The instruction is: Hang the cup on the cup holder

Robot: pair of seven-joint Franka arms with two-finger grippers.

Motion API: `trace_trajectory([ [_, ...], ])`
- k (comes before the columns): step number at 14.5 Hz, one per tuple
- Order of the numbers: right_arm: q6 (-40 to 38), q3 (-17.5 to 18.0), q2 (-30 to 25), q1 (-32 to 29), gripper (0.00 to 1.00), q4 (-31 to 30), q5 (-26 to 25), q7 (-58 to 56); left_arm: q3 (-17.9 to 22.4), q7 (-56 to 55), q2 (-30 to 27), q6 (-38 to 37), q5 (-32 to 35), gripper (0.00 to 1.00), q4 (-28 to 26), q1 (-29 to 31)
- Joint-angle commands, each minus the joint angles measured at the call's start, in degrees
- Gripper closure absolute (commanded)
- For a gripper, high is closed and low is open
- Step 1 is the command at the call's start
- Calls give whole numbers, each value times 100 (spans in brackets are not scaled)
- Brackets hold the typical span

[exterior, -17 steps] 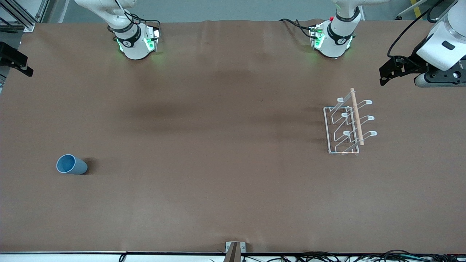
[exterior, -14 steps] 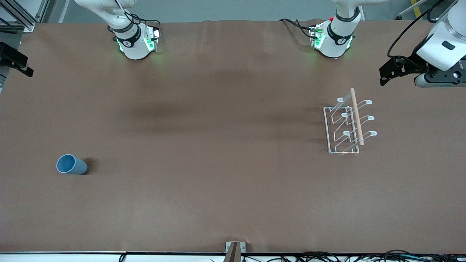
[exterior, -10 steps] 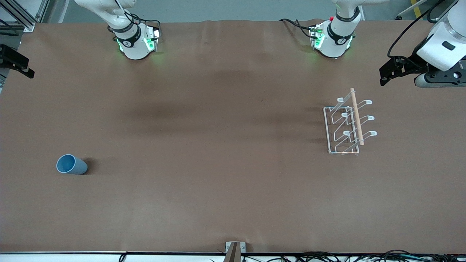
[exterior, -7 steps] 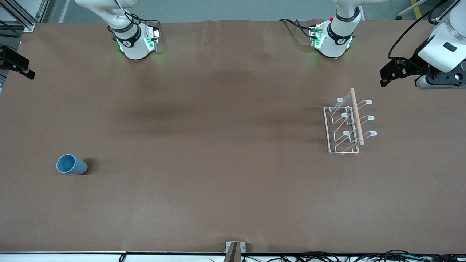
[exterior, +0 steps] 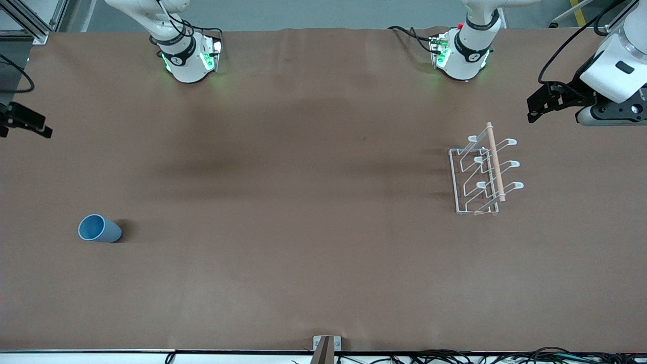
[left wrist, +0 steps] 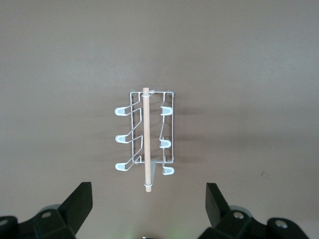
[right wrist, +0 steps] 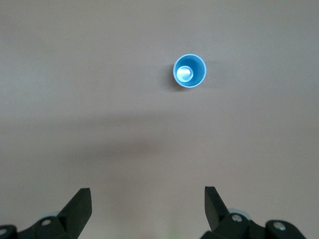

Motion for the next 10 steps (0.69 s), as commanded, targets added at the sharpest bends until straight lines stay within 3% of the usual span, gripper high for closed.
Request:
trace_trajectory([
  [1,627,69,40,-306,0,-663,72,-75,-15,86,60,-137,35,0,149,-5],
  [6,1365,77,1066,-849,3,-620,194,-409,-15,94,69,-190,44,0,157,12],
  [10,2321,69,1849,-912,4,-559,380,-418,-15,94,69,-190,35,0,157,4],
])
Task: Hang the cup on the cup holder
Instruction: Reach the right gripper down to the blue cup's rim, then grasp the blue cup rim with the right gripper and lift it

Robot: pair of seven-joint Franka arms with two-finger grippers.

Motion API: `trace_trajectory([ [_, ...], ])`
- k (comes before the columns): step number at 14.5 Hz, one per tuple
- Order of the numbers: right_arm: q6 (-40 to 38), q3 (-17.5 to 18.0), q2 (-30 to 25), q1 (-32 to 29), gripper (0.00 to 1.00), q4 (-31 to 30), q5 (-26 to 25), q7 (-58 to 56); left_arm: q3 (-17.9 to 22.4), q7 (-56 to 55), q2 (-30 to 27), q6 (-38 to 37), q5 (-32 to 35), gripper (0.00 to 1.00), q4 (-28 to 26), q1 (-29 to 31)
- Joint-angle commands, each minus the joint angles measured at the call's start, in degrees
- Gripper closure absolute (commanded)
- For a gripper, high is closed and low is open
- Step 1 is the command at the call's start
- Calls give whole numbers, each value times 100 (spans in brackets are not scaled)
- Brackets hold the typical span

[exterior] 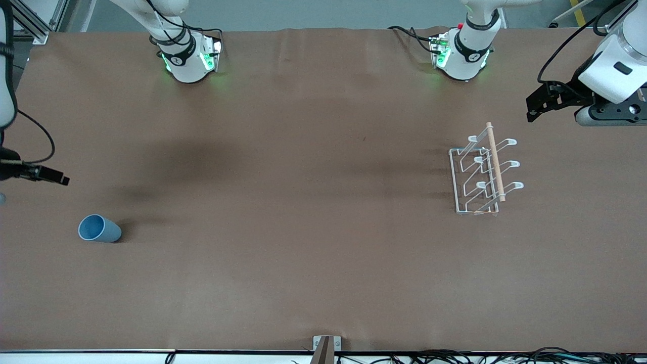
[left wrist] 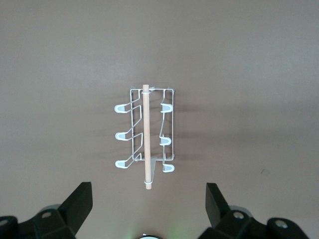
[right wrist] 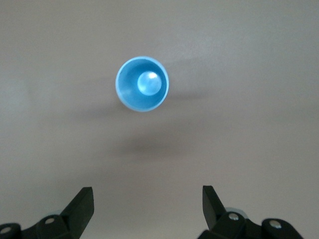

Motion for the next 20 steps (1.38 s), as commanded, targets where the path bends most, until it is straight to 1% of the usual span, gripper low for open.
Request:
trace_trajectory([
  [1,548,78,543,-67,5,197,96,-45,-11,94,56,-118,35,0,147,4],
  [4,866,78,1132,-67,6,575,87,-54,-11,94,56,-118,27,0,147,13],
  [7,962,78,1414,-67,6,664,96,-89,-11,94,56,-118,26,0,147,13],
  [10,1629,78,1791,-67,8,673,96,-263,-11,94,56,-118,26,0,138,13],
  [13,1701,78,1924,-85,14,673,96,-326,-11,94,56,-118,26,0,138,13],
  [14,1710,78,2012,-93,17,682,96,-326,-11,94,56,-118,26,0,138,13],
  [15,1710,78,2073,-85,25,682,87,-326,-11,94,56,-118,26,0,138,13],
  [16,1814,86,2118,-85,37,682,96,-326,-11,94,56,-118,26,0,138,22],
  [18,2000,95,2136,-76,78,673,96,-326,-11,94,56,-118,26,0,138,22],
  [19,2000,95,2136,-76,87,673,96,-317,-11,94,56,-118,26,0,138,13],
  [20,2009,95,2136,-76,91,673,96,-309,-11,94,56,-118,26,0,138,13],
])
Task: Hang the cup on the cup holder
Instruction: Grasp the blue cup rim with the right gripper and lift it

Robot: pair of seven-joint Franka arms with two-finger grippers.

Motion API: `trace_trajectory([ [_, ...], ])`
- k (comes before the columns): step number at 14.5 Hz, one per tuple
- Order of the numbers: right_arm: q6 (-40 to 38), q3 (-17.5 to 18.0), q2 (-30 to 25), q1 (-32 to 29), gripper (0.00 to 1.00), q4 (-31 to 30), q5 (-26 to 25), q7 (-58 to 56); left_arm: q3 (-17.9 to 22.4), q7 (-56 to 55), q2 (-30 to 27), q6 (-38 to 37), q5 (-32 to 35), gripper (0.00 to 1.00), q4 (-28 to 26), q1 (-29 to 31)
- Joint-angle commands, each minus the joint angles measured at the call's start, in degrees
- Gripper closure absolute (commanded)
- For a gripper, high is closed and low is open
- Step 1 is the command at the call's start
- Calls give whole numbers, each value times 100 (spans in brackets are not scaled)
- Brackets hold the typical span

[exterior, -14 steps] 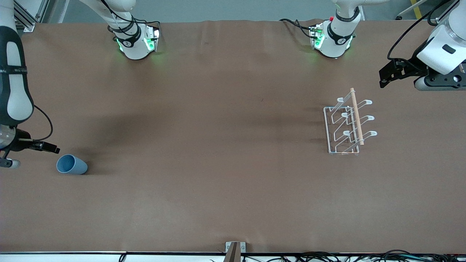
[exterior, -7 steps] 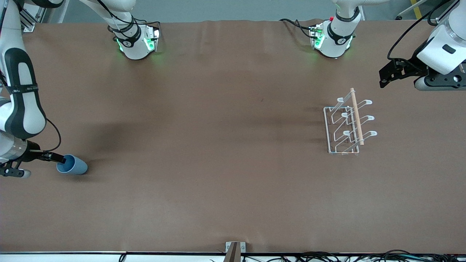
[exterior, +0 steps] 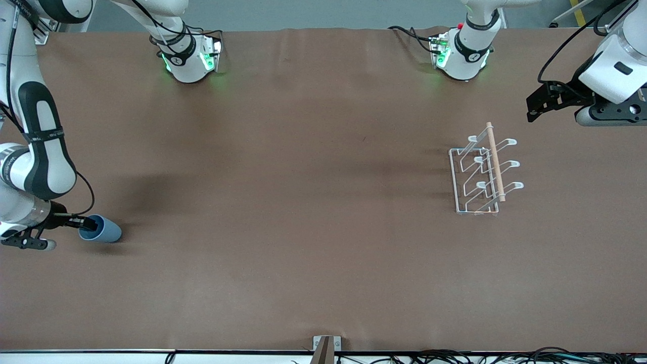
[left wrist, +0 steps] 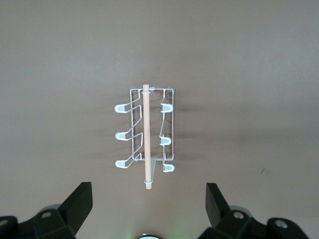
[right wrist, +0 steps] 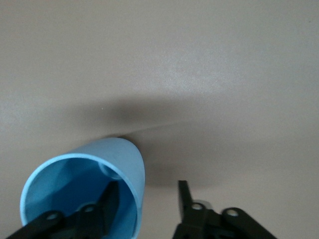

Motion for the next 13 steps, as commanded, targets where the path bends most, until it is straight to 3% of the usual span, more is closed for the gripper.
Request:
trace_trajectory([
  [1,8,65,23,-67,93,73,74,-75,-12,94,49,-107,27,0,125,12],
  [5,-298,74,-64,3,98,38,74,-75,-12,94,49,-142,18,0,125,-6],
  [9,-1956,275,-968,74,97,47,126,30,-12,94,84,-142,18,0,142,-23],
  [13,-3470,662,-1769,363,99,-6,1065,135,-29,103,101,-142,-61,0,142,-23],
])
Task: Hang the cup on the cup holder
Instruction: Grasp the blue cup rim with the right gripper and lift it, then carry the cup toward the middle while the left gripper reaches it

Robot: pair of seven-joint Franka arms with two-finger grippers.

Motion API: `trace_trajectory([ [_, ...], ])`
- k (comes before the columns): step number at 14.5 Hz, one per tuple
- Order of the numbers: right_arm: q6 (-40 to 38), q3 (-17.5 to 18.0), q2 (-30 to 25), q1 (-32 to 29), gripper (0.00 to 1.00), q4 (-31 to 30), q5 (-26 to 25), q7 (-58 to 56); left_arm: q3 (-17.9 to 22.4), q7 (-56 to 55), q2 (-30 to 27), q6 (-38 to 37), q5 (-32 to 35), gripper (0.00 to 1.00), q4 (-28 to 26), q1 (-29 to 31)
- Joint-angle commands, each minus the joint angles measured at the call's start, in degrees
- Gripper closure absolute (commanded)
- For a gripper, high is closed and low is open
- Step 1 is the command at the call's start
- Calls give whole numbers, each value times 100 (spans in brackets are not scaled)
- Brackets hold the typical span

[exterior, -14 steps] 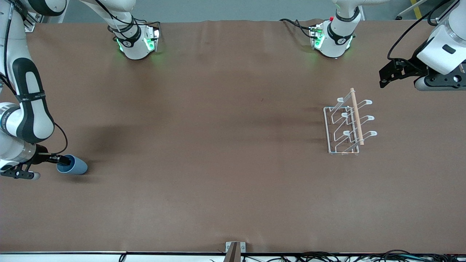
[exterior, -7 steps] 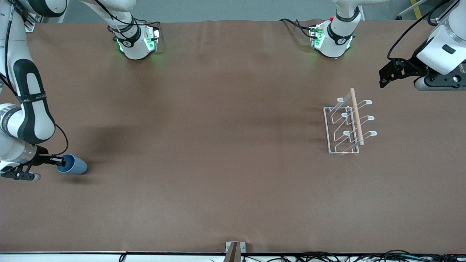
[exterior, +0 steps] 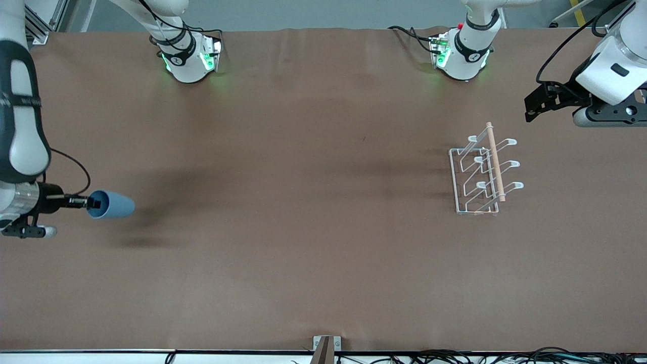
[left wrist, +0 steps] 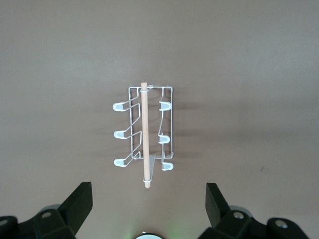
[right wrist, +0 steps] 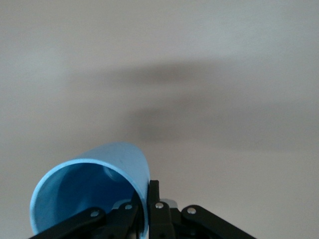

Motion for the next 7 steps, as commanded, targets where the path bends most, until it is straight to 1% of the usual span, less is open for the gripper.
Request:
trace_trajectory([
  [1,-618,102,-575,345,99,-311,850,216,-21,103,77,-105,-42,0,140,-19],
  [2,-794,102,-654,451,99,-311,1308,295,-39,103,77,-105,-42,0,140,-45],
  [3,-909,102,-707,530,99,-320,1643,331,-47,103,94,-105,-33,0,140,-54],
  [6,-1348,102,-761,627,99,-574,3320,314,-65,94,165,-96,-7,0,192,-334],
  [7,-1472,102,-743,741,99,-636,3656,305,-65,85,174,-96,-16,0,201,-457],
])
